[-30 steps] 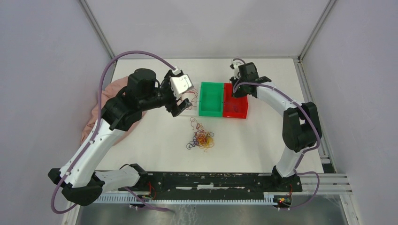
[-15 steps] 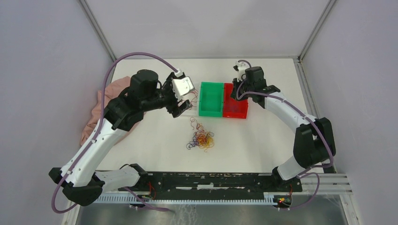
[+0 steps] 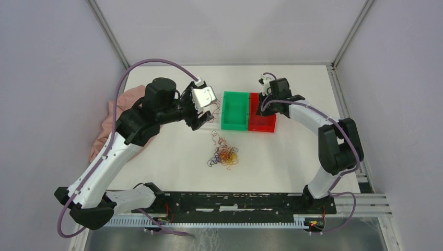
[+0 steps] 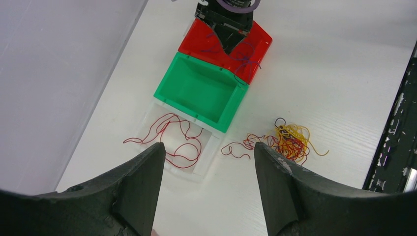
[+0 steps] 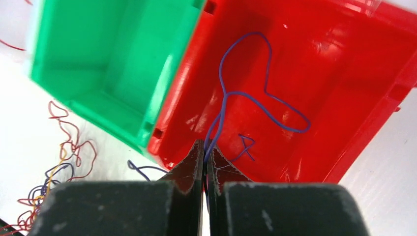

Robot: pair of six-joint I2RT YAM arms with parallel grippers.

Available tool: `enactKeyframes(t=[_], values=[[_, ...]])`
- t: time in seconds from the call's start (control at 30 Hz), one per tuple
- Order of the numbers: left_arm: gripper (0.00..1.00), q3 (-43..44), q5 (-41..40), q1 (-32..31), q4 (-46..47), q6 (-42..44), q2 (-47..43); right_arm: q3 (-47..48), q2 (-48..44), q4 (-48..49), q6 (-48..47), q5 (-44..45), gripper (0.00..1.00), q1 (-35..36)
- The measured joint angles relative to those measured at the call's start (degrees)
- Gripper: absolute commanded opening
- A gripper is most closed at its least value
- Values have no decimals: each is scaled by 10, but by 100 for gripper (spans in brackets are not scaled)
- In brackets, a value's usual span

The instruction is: Untangle the cables

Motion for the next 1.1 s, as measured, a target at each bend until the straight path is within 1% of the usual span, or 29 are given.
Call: enactKeyframes(t=[0.1, 0.17, 0.27, 0.53, 0.67, 0.73, 0.8, 0.83, 0.9, 1.03, 1.07, 1.1], values=[[73, 0, 0, 0, 0, 2, 0, 5, 28, -12, 3, 4, 11, -8], [72, 0, 0, 0, 0, 2, 0, 19, 40, -22, 3, 15, 17, -12], [71, 0, 2, 0, 0, 2, -1, 44, 45, -26, -3, 37, 20, -16], [69, 0, 11, 0, 0, 2, 0, 137, 67, -26, -33, 70, 22, -20], [68, 0, 12, 0, 0, 2, 0, 143, 93, -30, -40, 71, 22, -20], [69, 0, 13, 0, 0, 2, 0, 141, 107, -32, -42, 71, 24, -20], [70, 0, 13, 0, 0, 2, 1, 132, 112, -31, -42, 72, 29, -20], [73, 0, 13, 0, -1, 2, 1, 126, 112, -32, -42, 71, 32, -20], [82, 0, 13, 0, -1, 3, 2, 115, 108, -31, -42, 73, 37, -20], [100, 0, 11, 0, -1, 3, 5, 104, 75, -32, -39, 79, 60, -18], [99, 0, 10, 0, -1, 3, 6, 103, 61, -33, -39, 82, 68, -16], [100, -1, 10, 1, 0, 3, 8, 101, 41, -33, -42, 86, 82, -13]])
